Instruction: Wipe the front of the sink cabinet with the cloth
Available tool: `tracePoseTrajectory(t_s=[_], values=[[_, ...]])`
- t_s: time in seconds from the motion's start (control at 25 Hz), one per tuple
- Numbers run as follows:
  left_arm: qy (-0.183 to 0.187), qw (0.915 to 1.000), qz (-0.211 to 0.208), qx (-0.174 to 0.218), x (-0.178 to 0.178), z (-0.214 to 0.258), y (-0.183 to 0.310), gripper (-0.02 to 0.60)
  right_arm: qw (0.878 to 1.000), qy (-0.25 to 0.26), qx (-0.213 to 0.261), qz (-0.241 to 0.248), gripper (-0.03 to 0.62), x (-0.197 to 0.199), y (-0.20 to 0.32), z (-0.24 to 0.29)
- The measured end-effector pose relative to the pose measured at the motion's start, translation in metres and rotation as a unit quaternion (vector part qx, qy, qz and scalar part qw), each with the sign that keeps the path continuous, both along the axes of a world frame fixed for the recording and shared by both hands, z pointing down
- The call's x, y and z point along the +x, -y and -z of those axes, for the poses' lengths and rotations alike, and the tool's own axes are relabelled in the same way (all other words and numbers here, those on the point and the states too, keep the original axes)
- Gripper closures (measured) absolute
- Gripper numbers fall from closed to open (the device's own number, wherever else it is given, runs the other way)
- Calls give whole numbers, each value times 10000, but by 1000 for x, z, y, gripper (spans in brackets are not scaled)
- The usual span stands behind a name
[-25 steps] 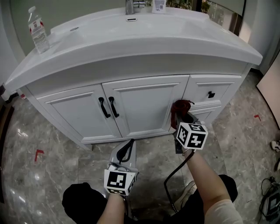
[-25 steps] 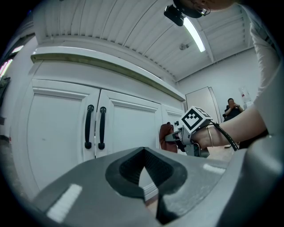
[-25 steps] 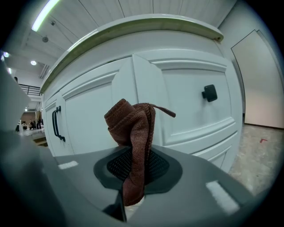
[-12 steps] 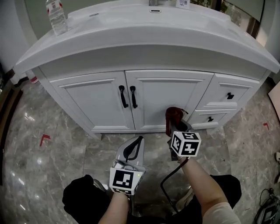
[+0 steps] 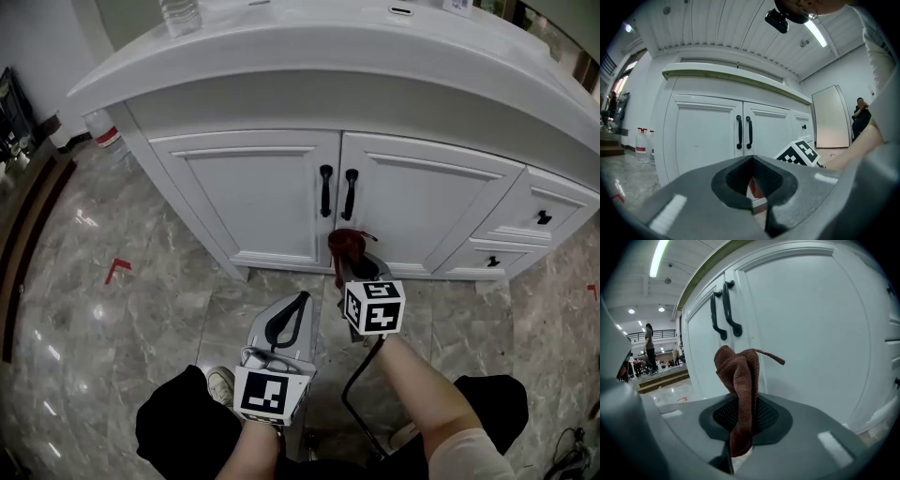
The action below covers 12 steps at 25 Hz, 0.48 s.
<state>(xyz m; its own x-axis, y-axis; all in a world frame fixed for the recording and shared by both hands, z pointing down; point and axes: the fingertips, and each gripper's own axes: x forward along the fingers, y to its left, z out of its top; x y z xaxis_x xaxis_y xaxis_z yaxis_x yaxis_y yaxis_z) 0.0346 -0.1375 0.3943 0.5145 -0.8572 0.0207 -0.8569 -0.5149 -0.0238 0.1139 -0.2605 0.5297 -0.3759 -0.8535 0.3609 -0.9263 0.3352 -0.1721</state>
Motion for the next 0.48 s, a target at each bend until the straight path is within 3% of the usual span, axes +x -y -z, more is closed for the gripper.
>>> tracePoseTrajectory(t_s=[0.16,0.48], values=[[17,9999,88,-121,-7,-9,2,581,10000,-25,-5,15,511,-9,9,-5],[-98,9997,-235,-38,25,-6,3,581,9997,-75,86,-225,510,30,10,-1]])
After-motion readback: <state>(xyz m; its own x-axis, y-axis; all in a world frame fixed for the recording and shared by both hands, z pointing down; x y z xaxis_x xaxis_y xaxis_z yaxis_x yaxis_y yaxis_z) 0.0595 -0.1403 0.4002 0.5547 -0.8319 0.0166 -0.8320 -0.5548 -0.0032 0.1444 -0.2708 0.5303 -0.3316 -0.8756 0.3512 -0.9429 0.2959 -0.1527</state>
